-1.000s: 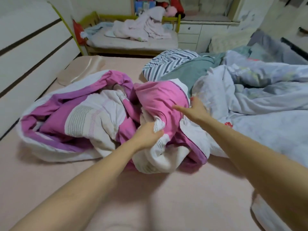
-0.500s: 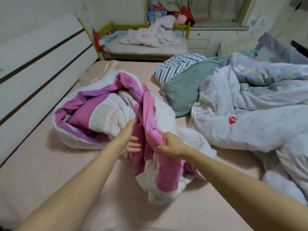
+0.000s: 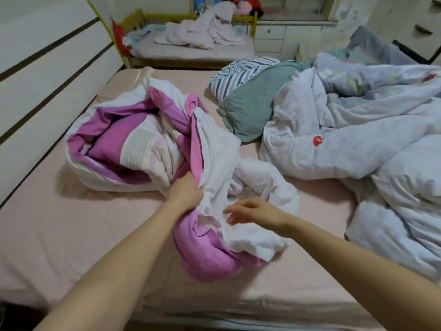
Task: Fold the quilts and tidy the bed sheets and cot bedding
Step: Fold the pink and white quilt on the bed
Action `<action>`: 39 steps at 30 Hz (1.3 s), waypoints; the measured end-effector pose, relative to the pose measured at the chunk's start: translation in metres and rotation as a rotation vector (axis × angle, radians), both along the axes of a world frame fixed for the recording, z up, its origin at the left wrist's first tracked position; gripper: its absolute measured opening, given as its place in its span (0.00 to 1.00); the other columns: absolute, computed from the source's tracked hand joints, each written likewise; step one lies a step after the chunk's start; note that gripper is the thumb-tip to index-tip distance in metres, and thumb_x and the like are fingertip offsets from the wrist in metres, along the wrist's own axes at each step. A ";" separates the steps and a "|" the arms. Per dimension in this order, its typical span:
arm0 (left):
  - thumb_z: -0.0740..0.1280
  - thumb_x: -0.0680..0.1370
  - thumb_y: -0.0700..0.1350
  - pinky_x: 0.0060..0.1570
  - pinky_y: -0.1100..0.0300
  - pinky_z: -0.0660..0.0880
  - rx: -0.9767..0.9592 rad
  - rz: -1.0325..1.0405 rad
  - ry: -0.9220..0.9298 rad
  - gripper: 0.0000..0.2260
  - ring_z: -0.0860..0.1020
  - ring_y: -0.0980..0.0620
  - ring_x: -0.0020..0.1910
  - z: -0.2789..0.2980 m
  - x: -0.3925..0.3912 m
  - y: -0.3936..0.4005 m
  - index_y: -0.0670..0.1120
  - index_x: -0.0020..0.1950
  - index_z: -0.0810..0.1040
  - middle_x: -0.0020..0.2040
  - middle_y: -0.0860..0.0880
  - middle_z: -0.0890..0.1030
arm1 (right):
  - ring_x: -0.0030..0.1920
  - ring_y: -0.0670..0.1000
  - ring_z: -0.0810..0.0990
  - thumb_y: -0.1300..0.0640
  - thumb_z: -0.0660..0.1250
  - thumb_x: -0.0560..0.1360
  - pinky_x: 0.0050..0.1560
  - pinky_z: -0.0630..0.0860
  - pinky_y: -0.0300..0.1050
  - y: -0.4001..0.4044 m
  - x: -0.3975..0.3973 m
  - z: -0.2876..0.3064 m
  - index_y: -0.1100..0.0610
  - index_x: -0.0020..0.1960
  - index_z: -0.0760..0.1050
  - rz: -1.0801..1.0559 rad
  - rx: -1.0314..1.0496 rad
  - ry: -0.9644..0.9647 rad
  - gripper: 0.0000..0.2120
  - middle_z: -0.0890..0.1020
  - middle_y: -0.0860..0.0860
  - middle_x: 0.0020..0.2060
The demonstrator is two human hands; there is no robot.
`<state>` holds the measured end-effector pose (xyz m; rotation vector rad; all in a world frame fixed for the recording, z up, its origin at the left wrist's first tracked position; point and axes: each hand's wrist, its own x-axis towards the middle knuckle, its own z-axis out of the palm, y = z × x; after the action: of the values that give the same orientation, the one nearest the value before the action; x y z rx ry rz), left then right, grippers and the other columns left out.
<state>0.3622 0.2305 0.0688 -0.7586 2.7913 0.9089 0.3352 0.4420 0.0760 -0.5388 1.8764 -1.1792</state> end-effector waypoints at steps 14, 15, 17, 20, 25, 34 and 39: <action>0.64 0.75 0.49 0.57 0.49 0.73 -0.094 -0.049 -0.191 0.22 0.75 0.39 0.59 -0.095 -0.088 0.038 0.42 0.66 0.68 0.63 0.42 0.75 | 0.39 0.53 0.68 0.57 0.62 0.77 0.38 0.62 0.43 0.093 -0.230 -0.172 0.60 0.33 0.63 -0.530 0.569 0.190 0.16 0.69 0.55 0.35; 0.65 0.75 0.50 0.57 0.50 0.73 -0.086 -0.054 -0.211 0.23 0.75 0.39 0.59 -0.111 -0.104 0.048 0.42 0.67 0.67 0.63 0.42 0.75 | 0.40 0.52 0.69 0.56 0.64 0.76 0.39 0.64 0.43 0.099 -0.250 -0.189 0.63 0.38 0.68 -0.502 0.592 0.167 0.13 0.71 0.55 0.38; 0.66 0.76 0.49 0.56 0.51 0.72 -0.043 -0.041 -0.228 0.23 0.74 0.40 0.60 -0.138 -0.130 0.068 0.41 0.67 0.66 0.63 0.42 0.75 | 0.51 0.53 0.74 0.51 0.69 0.75 0.48 0.67 0.43 0.109 -0.281 -0.219 0.66 0.55 0.71 -0.494 0.564 0.108 0.19 0.74 0.56 0.50; 0.67 0.76 0.50 0.53 0.52 0.72 0.066 0.078 -0.211 0.26 0.75 0.39 0.59 -0.180 -0.165 0.099 0.39 0.67 0.60 0.60 0.39 0.76 | 0.70 0.55 0.67 0.42 0.73 0.70 0.69 0.64 0.48 0.110 -0.316 -0.249 0.62 0.73 0.64 -0.531 0.331 -0.103 0.41 0.69 0.54 0.70; 0.69 0.76 0.51 0.49 0.55 0.68 0.168 0.260 -0.142 0.26 0.76 0.41 0.53 -0.216 -0.190 0.117 0.41 0.65 0.60 0.55 0.42 0.74 | 0.67 0.52 0.71 0.26 0.71 0.57 0.71 0.64 0.53 0.082 -0.346 -0.276 0.46 0.71 0.68 -0.358 0.290 -0.393 0.47 0.73 0.47 0.69; 0.69 0.75 0.49 0.52 0.56 0.70 0.246 0.474 0.005 0.23 0.75 0.44 0.53 -0.172 -0.174 0.145 0.44 0.66 0.65 0.57 0.44 0.77 | 0.43 0.44 0.80 0.44 0.77 0.65 0.40 0.76 0.39 0.070 -0.265 -0.265 0.52 0.52 0.78 -0.219 0.223 -0.138 0.21 0.82 0.48 0.49; 0.65 0.76 0.48 0.56 0.55 0.73 0.237 0.393 0.208 0.13 0.78 0.45 0.56 -0.095 -0.142 0.187 0.48 0.60 0.76 0.56 0.48 0.81 | 0.47 0.53 0.80 0.46 0.69 0.69 0.46 0.75 0.48 0.144 -0.247 -0.188 0.48 0.51 0.75 -0.110 0.261 0.454 0.13 0.81 0.48 0.46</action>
<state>0.2200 0.4177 -0.0261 -1.2620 2.6721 1.4283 0.0884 0.5858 -0.1117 -0.5978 2.4315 -0.9086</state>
